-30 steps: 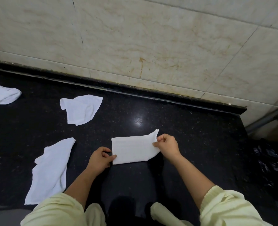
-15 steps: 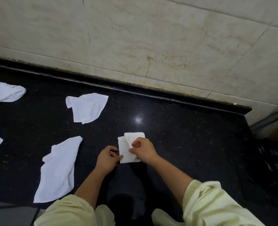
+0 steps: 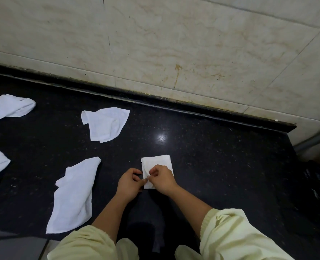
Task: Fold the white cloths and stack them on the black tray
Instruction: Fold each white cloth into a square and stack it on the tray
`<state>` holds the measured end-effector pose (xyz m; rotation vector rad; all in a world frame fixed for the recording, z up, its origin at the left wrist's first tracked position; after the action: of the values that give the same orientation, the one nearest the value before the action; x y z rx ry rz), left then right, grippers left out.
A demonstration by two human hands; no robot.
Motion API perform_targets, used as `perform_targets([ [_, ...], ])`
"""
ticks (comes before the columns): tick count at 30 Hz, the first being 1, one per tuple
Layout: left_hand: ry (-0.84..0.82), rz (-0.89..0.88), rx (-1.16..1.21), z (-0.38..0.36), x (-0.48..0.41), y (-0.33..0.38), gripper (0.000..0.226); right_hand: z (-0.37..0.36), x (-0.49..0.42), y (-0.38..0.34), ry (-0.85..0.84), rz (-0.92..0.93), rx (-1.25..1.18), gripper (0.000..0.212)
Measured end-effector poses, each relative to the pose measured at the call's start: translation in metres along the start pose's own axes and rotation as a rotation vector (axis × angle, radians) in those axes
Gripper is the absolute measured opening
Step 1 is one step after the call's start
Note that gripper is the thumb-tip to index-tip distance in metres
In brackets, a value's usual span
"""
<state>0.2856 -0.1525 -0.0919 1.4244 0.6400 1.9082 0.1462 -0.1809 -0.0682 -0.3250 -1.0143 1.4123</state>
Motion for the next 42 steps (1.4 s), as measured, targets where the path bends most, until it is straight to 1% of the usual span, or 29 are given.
perform_targets([
  [2, 0.010, 0.010, 0.022, 0.001, 0.000, 0.001, 0.006, -0.001, 0.001, 0.002, -0.004, 0.001, -0.016, 0.023],
  [3, 0.017, 0.013, 0.024, 0.002, 0.001, 0.001, 0.005, -0.002, 0.001, 0.002, -0.008, 0.001, -0.034, 0.023],
  [5, 0.026, 0.014, 0.025, 0.003, 0.001, 0.002, 0.011, -0.003, 0.002, 0.002, -0.018, 0.002, -0.082, 0.023],
  [9, 0.048, 0.009, 0.048, 0.003, 0.003, 0.001, 0.011, 0.001, 0.003, 0.003, -0.044, -0.010, -0.171, 0.028],
  [11, 0.064, 0.021, 0.051, 0.002, 0.005, 0.000, 0.012, 0.011, 0.004, 0.006, -0.010, -0.030, -0.223, 0.028],
  [13, 0.094, 0.005, -0.014, 0.003, 0.007, 0.002, 0.021, 0.027, 0.005, 0.011, 0.055, -0.043, -0.259, 0.024],
  [15, 0.129, -0.036, -0.151, 0.002, 0.010, 0.007, 0.028, 0.043, 0.005, 0.021, 0.123, -0.056, -0.263, 0.022],
  [18, 0.188, -0.071, -0.277, 0.002, 0.008, 0.011, 0.028, 0.064, 0.007, 0.041, 0.200, -0.103, -0.235, 0.023],
  [21, 0.254, -0.077, -0.299, 0.003, 0.007, 0.016, 0.024, 0.072, 0.010, 0.057, 0.221, -0.180, -0.269, 0.023],
  [24, 0.262, -0.023, -0.240, 0.001, 0.008, 0.018, 0.031, 0.067, 0.016, 0.059, 0.181, -0.219, -0.326, 0.013],
  [26, 0.203, 0.084, -0.180, -0.004, 0.008, 0.017, 0.029, 0.059, 0.019, 0.056, 0.136, -0.237, -0.365, 0.004],
  [27, 0.163, 0.128, -0.153, -0.007, 0.007, 0.016, 0.025, 0.055, 0.020, 0.056, 0.117, -0.251, -0.376, 0.003],
  [28, 0.125, 0.155, -0.128, -0.010, 0.007, 0.016, 0.021, 0.053, 0.020, 0.055, 0.101, -0.267, -0.380, 0.007],
  [31, 0.030, 0.218, -0.002, -0.014, 0.010, 0.020, 0.027, 0.049, 0.019, 0.055, 0.073, -0.339, -0.468, 0.016],
  [34, -0.090, 0.353, 0.206, -0.015, 0.017, 0.021, 0.017, 0.046, 0.023, 0.054, 0.043, -0.406, -0.657, 0.028],
  [37, -0.209, 0.461, 0.364, -0.019, 0.026, 0.024, 0.013, 0.048, 0.027, 0.048, 0.040, -0.417, -0.862, 0.023],
  [40, -0.318, 0.484, 0.473, -0.025, 0.030, 0.030, 0.023, 0.052, 0.032, 0.042, 0.058, -0.424, -1.062, 0.017],
  [42, -0.410, 0.478, 0.524, -0.034, 0.030, 0.039, 0.026, 0.059, 0.036, 0.042, 0.088, -0.423, -1.159, 0.014],
])
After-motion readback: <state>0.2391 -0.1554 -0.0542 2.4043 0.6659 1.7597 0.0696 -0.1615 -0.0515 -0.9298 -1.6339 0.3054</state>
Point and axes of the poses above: each hand's wrist, its own x-axis away from the middle knuckle, its own z-axis out of the back of the hand, y = z × x, the point moved 6 cm from there along -x, towards the middle knuckle, and after that the axes turned 9 degrees about z, right-handed, at the moved point
